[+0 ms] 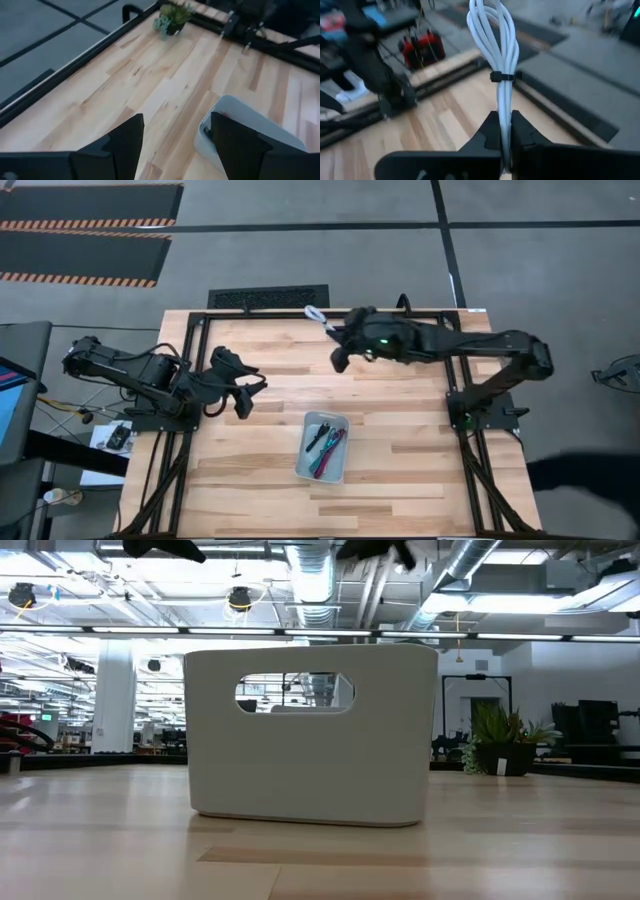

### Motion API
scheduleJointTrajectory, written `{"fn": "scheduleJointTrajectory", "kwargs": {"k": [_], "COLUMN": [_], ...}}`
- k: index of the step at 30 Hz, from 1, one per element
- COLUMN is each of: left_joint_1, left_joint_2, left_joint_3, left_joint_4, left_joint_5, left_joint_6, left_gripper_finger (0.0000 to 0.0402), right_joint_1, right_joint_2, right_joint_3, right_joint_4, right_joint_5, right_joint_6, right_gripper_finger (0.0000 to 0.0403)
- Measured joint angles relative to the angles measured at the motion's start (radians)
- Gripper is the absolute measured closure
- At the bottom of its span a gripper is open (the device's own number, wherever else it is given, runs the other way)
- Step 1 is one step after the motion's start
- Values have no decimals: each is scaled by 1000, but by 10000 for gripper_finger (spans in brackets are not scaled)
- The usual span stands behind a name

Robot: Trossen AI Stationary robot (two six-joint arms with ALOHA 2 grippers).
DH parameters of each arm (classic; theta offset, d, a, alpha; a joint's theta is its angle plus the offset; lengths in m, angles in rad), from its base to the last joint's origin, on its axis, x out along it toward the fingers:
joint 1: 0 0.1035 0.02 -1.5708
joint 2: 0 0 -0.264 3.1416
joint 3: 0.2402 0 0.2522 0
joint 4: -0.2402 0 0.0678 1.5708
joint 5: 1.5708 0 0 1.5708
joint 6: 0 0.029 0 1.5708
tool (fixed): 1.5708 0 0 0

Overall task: Pick and place USB-C Cables
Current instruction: Put the white charger cable into the gray bin

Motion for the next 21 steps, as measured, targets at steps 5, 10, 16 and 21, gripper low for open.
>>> {"fn": "scheduleJointTrajectory", "kwargs": {"k": [5, 10, 16, 21], "left_joint_1": [0, 0, 0, 0], "left_joint_2": [0, 0, 0, 0], "left_joint_3": [0, 0, 0, 0], "left_joint_4": [103, 203, 247, 249], "left_joint_5": [0, -4, -23, -18], "left_joint_6": [78, 162, 200, 208], "left_gripper_finger": [184, 184, 184, 184], "right_joint_1": [91, 210, 377, 488], "right_joint_2": [-101, -169, -201, -327], "right_joint_3": [0, 0, -40, -236], "right_joint_4": [9, 6, -3, 19], "right_joint_5": [114, 280, 478, 634], "right_joint_6": [-57, -111, -123, -3], "right_gripper_finger": [391, 393, 388, 393]}}
